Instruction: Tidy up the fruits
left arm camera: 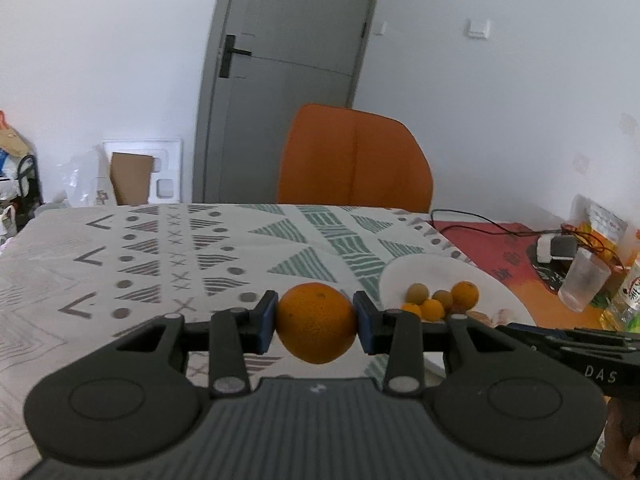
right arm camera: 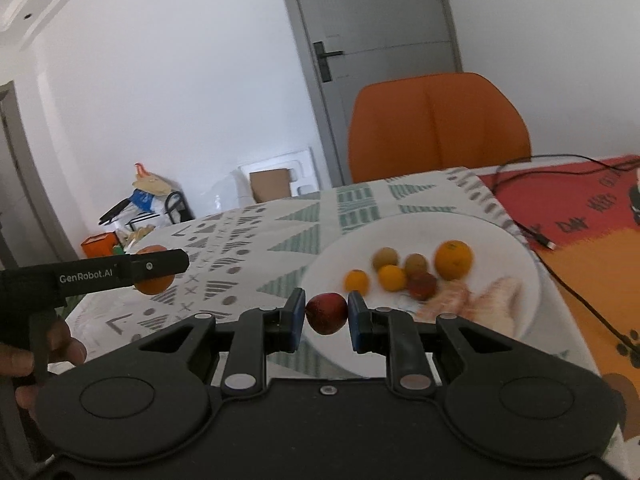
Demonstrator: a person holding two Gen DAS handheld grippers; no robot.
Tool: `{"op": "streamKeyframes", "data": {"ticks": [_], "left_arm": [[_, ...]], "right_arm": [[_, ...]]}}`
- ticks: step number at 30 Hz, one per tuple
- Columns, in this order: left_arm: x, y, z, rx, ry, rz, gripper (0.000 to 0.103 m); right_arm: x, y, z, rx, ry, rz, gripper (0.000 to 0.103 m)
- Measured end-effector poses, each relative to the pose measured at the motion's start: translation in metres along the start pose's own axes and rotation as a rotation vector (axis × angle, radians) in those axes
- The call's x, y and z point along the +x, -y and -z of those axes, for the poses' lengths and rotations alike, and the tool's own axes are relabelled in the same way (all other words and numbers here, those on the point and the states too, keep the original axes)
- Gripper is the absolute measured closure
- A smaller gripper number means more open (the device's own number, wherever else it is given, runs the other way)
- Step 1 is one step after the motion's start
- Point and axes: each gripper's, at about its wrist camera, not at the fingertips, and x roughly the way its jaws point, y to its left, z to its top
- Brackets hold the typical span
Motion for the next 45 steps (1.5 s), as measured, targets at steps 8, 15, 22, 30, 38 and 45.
{"op": "streamKeyframes", "data": {"ticks": [8, 15, 22, 30, 38, 45], "left_arm": [[0.023, 0.025, 0.001, 0.036, -0.035, 0.027, 0.064], [0.043, 0.043, 0.004, 0.065, -0.072, 0.055, 0.064], [0.058, 0.061, 0.004, 0.09, -0.093, 0.1, 0.064], [0.059, 0.075, 0.0, 0.117, -0.071, 0.128, 0.062], [0.043, 0.063, -0.003, 0.12, -0.068, 0.086, 0.057], [0.022, 0.047, -0.001, 0.114, -0.049, 0.033, 0.043]], "right_arm": [[0.003, 0.027, 0.007, 0.046, -0.019, 0.012, 0.082], [0.0, 0.043, 0.01, 0.072, -0.016, 0.023, 0.068], [-0.007, 0.062, 0.007, 0.105, 0.005, 0.071, 0.068], [-0.011, 0.062, 0.007, 0.1, 0.015, 0.072, 0.068], [-0.011, 0.051, 0.007, 0.088, 0.015, 0.049, 0.068], [-0.013, 0.037, 0.008, 0.069, 0.017, 0.028, 0.068]]}}
